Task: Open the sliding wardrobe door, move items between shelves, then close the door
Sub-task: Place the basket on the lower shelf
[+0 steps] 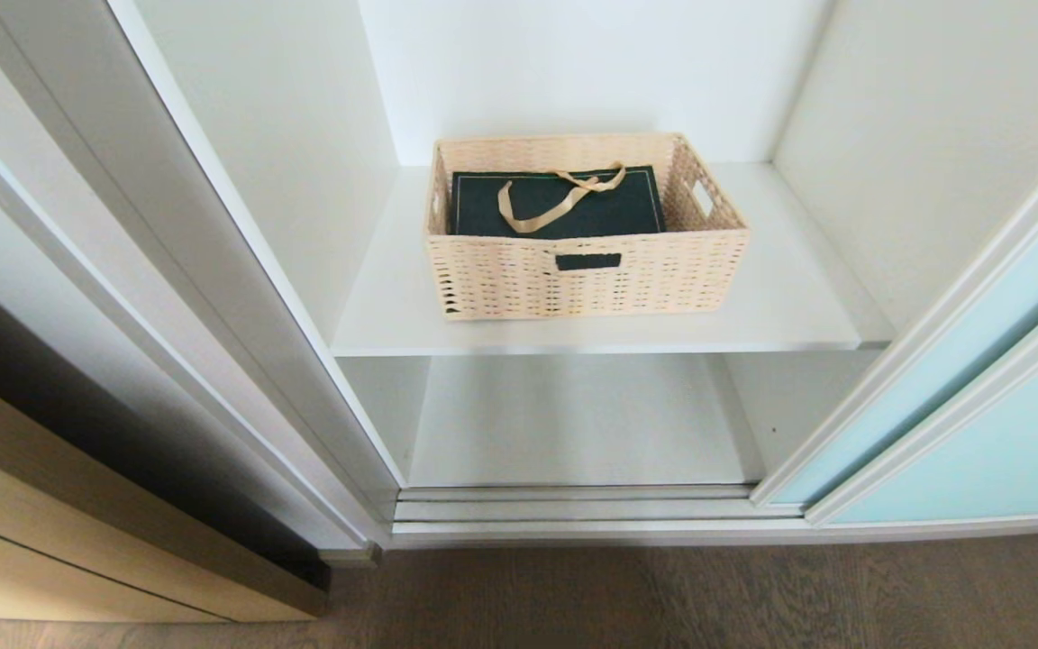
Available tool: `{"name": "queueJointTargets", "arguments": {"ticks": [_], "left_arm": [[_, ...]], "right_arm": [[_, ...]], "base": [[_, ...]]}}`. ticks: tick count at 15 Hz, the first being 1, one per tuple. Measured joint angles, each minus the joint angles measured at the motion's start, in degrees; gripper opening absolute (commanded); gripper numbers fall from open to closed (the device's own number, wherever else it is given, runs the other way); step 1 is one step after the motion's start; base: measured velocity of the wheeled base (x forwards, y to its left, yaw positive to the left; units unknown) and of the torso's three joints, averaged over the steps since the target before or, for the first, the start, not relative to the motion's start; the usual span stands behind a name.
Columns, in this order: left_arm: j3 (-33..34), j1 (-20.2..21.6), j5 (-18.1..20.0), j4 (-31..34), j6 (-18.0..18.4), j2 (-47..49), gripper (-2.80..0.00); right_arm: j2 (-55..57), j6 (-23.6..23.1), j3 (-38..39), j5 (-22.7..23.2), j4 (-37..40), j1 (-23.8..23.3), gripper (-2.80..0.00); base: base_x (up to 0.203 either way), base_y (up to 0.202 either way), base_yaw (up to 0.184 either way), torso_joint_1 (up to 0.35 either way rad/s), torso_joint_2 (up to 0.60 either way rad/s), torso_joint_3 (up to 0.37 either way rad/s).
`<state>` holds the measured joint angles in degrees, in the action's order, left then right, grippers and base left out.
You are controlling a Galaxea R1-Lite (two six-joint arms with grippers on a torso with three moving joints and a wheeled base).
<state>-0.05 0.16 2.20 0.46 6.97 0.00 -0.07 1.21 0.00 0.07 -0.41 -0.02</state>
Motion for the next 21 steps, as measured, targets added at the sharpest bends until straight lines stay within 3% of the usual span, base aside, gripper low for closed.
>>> {"name": "queueJointTargets", "arguments": {"ticks": [5, 12, 21], "left_arm": [[0.0, -0.1, 0.0, 0.0, 0.3, -0.1, -2.80], [0.0, -0.1, -1.0, -0.1, -3.8, -0.1, -2.80], [0.0, -0.1, -1.1, -0.1, -4.0, -0.1, -2.80]], "right_arm": [[0.0, 0.0, 0.0, 0.0, 0.0, 0.0, -2.80], [0.0, 0.0, 0.0, 0.0, 0.0, 0.0, -2.80], [0.0, 0.0, 0.0, 0.0, 0.0, 0.0, -2.80]], "base": [[0.000, 0.000, 0.000, 0.000, 0.00, 0.000], [0.000, 0.000, 0.000, 0.000, 0.00, 0.000], [0.000, 0.000, 0.000, 0.000, 0.00, 0.000]]}}
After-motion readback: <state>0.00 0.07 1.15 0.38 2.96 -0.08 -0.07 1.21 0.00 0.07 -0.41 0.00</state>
